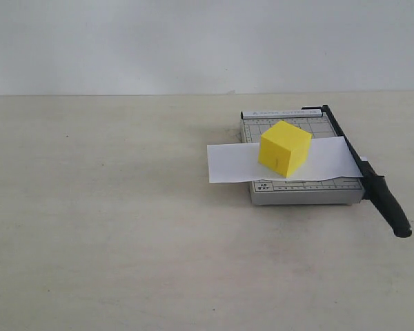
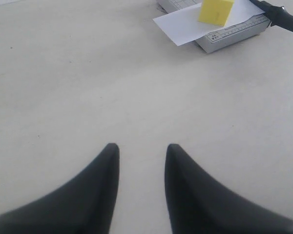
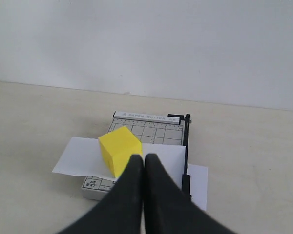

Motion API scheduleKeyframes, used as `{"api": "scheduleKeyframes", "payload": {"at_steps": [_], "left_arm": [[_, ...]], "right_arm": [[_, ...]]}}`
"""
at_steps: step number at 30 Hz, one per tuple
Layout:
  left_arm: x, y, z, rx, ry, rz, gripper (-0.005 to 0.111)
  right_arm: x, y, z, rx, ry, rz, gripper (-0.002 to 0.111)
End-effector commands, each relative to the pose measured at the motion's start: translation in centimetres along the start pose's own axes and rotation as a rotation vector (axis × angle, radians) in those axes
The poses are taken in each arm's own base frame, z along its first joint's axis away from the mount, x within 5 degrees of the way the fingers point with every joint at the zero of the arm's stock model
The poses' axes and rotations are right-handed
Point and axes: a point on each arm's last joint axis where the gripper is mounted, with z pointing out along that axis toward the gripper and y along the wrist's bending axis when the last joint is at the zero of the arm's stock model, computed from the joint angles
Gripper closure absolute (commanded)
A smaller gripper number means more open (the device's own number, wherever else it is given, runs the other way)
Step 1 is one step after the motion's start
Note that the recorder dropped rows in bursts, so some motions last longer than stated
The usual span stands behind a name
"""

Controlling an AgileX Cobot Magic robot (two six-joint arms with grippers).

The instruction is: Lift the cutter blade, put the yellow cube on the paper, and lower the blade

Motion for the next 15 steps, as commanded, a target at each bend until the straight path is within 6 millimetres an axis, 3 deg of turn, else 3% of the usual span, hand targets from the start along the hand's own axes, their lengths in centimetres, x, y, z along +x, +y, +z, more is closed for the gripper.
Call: {"api": "scheduleKeyframes", "payload": {"at_steps": [1,15], "left_arm": [[-0.03,0.02,-0.24,0.004,-0.001,-0.003,0.075],[0.02,-0.01,-0.30,0.005,-0.002,-0.005,0.075]], "right_arm": [[0.95,-0.01,-0.22,-0.003,0.007,-0.006,0.108],[1.36,0.08,-0.11,-0.013,0.020,0.025,0.108]]}}
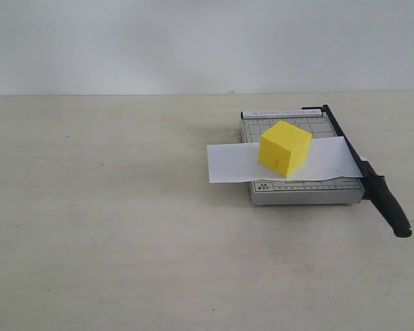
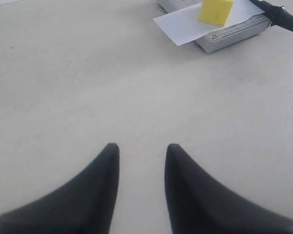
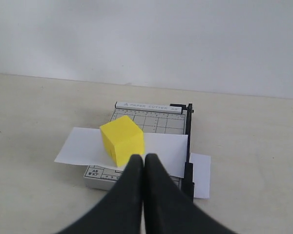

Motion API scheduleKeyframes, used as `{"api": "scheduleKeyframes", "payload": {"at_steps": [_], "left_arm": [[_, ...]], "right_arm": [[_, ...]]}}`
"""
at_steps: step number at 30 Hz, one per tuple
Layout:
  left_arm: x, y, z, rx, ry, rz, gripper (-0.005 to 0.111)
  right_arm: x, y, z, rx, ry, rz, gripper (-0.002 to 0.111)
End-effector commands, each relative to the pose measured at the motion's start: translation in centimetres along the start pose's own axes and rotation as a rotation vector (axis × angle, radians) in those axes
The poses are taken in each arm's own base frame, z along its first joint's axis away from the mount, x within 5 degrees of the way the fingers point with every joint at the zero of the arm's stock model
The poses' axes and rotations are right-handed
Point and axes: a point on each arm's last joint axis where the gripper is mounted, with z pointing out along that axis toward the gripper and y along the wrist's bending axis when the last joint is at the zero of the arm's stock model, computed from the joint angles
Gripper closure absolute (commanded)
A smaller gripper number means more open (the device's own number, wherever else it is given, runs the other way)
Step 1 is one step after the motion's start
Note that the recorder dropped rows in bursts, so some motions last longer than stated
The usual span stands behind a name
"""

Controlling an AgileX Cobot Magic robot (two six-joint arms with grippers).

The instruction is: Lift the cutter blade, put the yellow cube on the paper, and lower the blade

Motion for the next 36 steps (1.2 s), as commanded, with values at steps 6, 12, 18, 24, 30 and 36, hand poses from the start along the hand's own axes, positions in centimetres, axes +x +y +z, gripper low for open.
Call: {"api": "scheduleKeyframes", "payload": {"at_steps": [6,12,18,24,30,36], "left_arm": [[0.7,0.5,-1.5,-0.031,0.063,0.038,0.075],[3.1,1.8,-6.0,-0.226,0.007,-0.007,0.075],[5.0,1.2,-8.3,-0.279,-0.136,-0.103,0.075],[5.0,1.2,-8.3,-0.275,-0.138,-0.104,0.075],[5.0,1.2,-8.3,-0.275,-0.138,-0.106,0.075],[5.0,1.2,-8.3,-0.275,-0.138,-0.106,0.075]], "right_arm": [[0.5,0.1,-0.1,-0.014,0.032,-0.063,0.108],[2.0,0.1,-1.8,-0.018,-0.009,-0.022,0.108],[5.1,0.2,-3.2,-0.046,-0.020,0.045,0.108],[5.1,0.2,-3.3,-0.048,-0.032,0.077,0.108],[4.6,0.2,-3.3,-0.048,-0.084,0.082,0.108],[3.7,0.2,-3.4,-0.047,-0.185,0.084,0.108]]}}
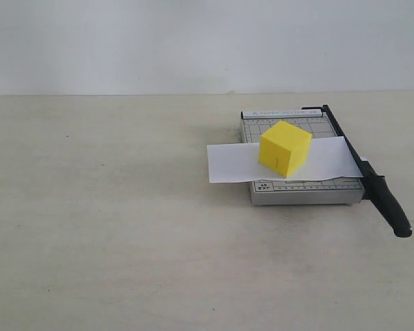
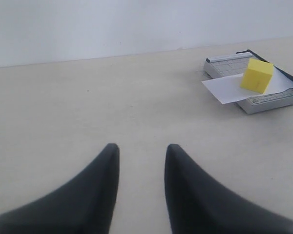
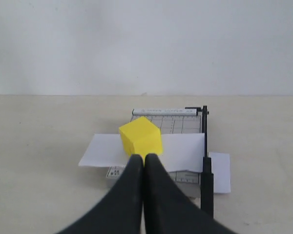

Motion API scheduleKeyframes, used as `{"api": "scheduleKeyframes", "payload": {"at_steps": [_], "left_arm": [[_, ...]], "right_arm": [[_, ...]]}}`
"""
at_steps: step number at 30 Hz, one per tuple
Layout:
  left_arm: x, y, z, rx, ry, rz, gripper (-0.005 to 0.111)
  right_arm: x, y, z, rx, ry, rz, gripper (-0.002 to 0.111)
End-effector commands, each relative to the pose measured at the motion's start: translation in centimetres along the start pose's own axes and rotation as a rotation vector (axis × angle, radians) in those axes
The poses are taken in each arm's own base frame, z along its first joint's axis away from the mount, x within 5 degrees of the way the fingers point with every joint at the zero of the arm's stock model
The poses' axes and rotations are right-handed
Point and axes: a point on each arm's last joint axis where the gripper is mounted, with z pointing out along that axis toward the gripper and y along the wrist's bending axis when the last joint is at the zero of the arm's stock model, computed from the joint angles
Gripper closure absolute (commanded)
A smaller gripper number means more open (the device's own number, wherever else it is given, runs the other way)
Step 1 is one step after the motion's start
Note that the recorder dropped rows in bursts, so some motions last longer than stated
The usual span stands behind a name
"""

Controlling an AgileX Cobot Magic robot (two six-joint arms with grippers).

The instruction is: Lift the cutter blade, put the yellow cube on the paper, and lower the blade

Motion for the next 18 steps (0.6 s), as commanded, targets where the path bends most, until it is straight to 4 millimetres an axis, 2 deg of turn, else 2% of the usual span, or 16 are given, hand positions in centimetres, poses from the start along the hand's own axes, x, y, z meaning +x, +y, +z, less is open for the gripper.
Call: {"api": "scheduleKeyframes", "payload": {"at_steps": [1,11,13,18], "left_arm": [[-0.1,0.0,-0.2,0.000,-0.018,-0.013,0.075],[-0.5,0.2,-0.2,-0.013,-0.065,-0.013,0.075],[-0.5,0.2,-0.2,-0.013,-0.065,-0.013,0.075],[-0.6,0.2,-0.2,-0.012,-0.066,-0.014,0.075]], "right_arm": [[-0.6,0.0,-0.1,-0.003,-0.074,-0.003,0.108],[-0.6,0.0,-0.1,-0.004,-0.076,0.000,0.108],[0.3,-0.2,0.6,-0.002,-0.090,0.009,0.108],[0.6,-0.8,1.4,0.012,-0.374,-0.015,0.108]]}}
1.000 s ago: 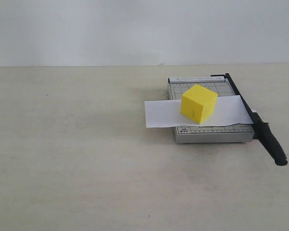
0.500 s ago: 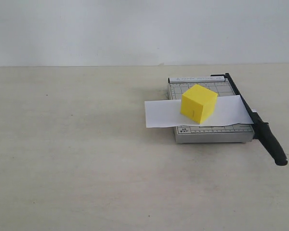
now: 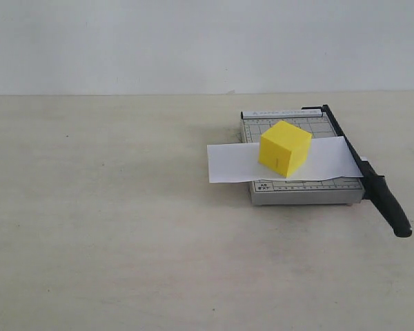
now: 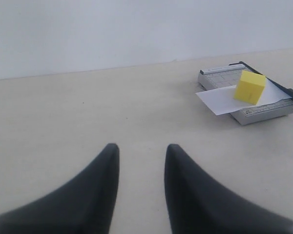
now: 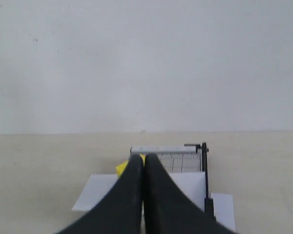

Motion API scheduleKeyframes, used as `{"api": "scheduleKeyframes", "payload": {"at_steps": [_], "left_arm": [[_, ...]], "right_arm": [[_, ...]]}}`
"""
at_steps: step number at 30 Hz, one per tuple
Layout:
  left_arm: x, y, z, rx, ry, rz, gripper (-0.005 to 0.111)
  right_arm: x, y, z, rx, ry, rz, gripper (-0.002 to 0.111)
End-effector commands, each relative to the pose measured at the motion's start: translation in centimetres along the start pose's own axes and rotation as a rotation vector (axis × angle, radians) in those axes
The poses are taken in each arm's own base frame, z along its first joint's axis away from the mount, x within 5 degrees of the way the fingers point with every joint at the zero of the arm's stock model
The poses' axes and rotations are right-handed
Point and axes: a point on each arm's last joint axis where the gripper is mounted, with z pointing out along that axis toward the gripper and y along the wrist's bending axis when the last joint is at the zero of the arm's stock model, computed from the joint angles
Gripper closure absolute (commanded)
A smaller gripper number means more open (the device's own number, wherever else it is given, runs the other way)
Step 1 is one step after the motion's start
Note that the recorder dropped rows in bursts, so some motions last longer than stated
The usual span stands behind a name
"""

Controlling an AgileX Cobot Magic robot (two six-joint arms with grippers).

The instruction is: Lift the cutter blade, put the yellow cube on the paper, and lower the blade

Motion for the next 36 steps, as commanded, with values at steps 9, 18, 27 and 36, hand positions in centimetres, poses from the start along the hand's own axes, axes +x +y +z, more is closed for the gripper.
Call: {"api": "scheduleKeyframes", "payload": {"at_steps": [9,18,27,36], "left_arm": [[-0.2,-0.2,-0.2,0.023,-0.026,-0.024,0.075],[-0.3,-0.3,-0.2,0.041,-0.031,-0.032,0.075],[-0.3,-0.3,-0.2,0.041,-0.031,-0.032,0.075],[-0.3,-0.3,-0.2,0.041,-0.031,-0.032,0.075]], "right_arm": [[3.0,-0.9,-0.3,0.005,-0.293,-0.030,0.108],[5.7,-1.3,0.1,0.014,-0.202,-0.064,0.108],[5.8,-1.3,0.1,0.015,-0.189,-0.073,0.108],[5.8,-1.3,0.1,0.015,-0.191,-0.073,0.108]]}}
